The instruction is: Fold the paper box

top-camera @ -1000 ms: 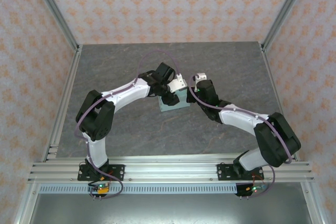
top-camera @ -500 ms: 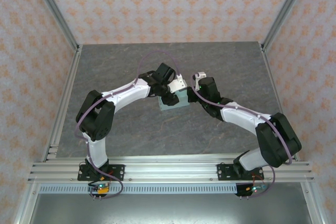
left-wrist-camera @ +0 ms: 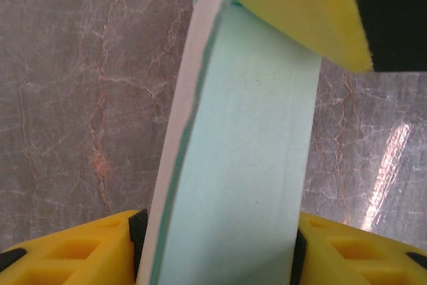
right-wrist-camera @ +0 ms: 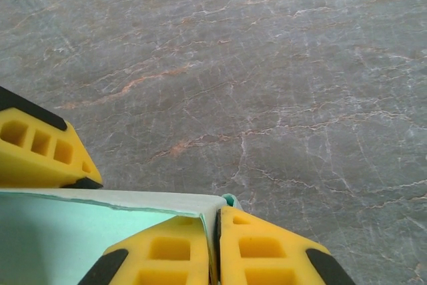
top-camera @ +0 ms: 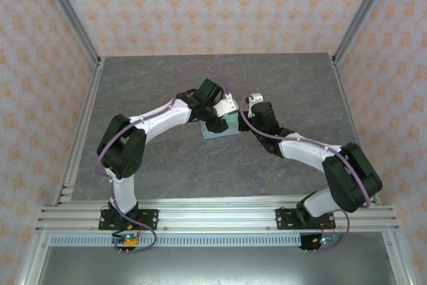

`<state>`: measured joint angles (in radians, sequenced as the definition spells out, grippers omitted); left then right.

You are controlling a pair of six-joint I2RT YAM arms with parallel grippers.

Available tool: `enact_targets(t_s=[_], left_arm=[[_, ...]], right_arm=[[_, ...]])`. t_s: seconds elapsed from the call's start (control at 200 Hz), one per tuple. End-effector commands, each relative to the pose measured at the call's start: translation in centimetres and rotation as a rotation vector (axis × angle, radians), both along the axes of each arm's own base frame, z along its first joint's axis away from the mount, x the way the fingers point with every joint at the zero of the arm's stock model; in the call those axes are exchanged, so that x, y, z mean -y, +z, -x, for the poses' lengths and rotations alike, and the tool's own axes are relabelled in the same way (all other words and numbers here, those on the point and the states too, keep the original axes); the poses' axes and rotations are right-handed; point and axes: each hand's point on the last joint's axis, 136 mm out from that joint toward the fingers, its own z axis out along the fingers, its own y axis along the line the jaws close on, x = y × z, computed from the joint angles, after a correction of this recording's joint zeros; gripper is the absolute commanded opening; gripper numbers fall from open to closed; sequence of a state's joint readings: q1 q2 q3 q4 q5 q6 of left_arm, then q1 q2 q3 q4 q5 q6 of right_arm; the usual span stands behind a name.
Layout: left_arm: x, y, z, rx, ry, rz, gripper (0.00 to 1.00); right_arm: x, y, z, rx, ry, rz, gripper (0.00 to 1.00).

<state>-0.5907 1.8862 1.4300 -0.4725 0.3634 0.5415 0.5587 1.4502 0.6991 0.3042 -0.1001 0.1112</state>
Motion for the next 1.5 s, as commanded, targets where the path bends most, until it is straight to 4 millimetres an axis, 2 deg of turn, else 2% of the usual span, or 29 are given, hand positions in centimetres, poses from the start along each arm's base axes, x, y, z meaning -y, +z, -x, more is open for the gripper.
enact_targets(t_s=[0.0, 0.165, 0.245, 0.305, 0.365, 0.425, 0.551, 0.651, 0.706, 0.776, 0.846, 0.946, 1.016, 1.111, 1.226, 1.301, 1.341, 1.406, 1.497], left_arm=[[-0.2, 2.5, -2.8, 0.069, 0.065, 0.07, 0.59], [0.1, 6.2, -2.8, 0.108, 0.147, 0.24, 0.66], [0.6, 7.8, -1.7, 0.109, 0.136, 0.326, 0.74], [0.6, 9.3, -0.8, 0.125, 0.126, 0.394, 0.76], [-0.2, 11.0, -0.5, 0.165, 0.177, 0.46, 0.79], [-1.7, 12.6, -0.7, 0.203, 0.26, 0.517, 0.99], [-4.7, 14.0, -0.3, 0.234, 0.395, 0.537, 0.99], [-6.4, 13.1, 0.8, 0.236, 0.427, 0.472, 0.92], [-7.6, 11.6, 1.2, 0.259, 0.444, 0.381, 0.78], [-8.6, 9.9, 0.7, 0.292, 0.492, 0.304, 0.7], [-7.6, 9.0, 0.3, 0.238, 0.502, 0.332, 0.6], [-5.5, 7.2, 0.7, 0.182, 0.443, 0.34, 0.55], [-4.7, 6.3, 1.4, 0.188, 0.4, 0.306, 0.54], [-4.0, 6.0, 2.2, 0.205, 0.357, 0.344, 0.57], [-3.8, 5.8, 2.0, 0.226, 0.347, 0.352, 0.63], [-4.0, 5.5, 1.9, 0.228, 0.341, 0.331, 0.63], [-4.1, 5.2, 1.8, 0.23, 0.341, 0.325, 0.58], [-4.1, 4.9, 1.5, 0.226, 0.339, 0.322, 0.41], [-4.0, 4.4, 1.0, 0.181, 0.337, 0.306, 0.3]], right_arm=[[1.8, -3.8, 2.2, -0.116, -0.032, 0.101, 0.1], [2.3, -3.2, 2.5, -0.077, -0.11, 0.127, 0.1], [2.4, -3.1, 2.6, -0.059, -0.138, 0.144, 0.1], [2.5, -3.0, 2.6, -0.053, -0.159, 0.148, 0.1], [2.7, -2.7, 2.5, -0.048, -0.174, 0.152, 0.1], [2.8, -2.2, 2.4, -0.038, -0.185, 0.164, 0.1], [3.4, -1.6, 2.4, -0.031, -0.214, 0.186, 0.1], [3.7, -1.1, 2.4, -0.03, -0.228, 0.19, 0.1], [3.8, -1.0, 2.4, -0.032, -0.229, 0.201, 0.11], [4.0, -1.1, 2.5, -0.041, -0.227, 0.248, 0.1], [4.3, -1.2, 2.5, -0.041, -0.24, 0.275, 0.1], [4.6, -0.9, 2.4, -0.039, -0.253, 0.286, 0.1], [4.8, -0.6, 2.3, -0.037, -0.264, 0.292, 0.1], [5.1, -0.3, 2.4, -0.032, -0.277, 0.302, 0.1], [5.1, -0.4, 2.3, -0.031, -0.275, 0.312, 0.1], [5.0, -0.5, 2.2, -0.036, -0.275, 0.301, 0.1], [4.7, -0.5, 2.2, -0.039, -0.269, 0.289, 0.1], [4.7, -0.7, 2.3, -0.044, -0.273, 0.281, 0.1], [4.7, -0.9, 2.4, -0.049, -0.281, 0.258, 0.1]])
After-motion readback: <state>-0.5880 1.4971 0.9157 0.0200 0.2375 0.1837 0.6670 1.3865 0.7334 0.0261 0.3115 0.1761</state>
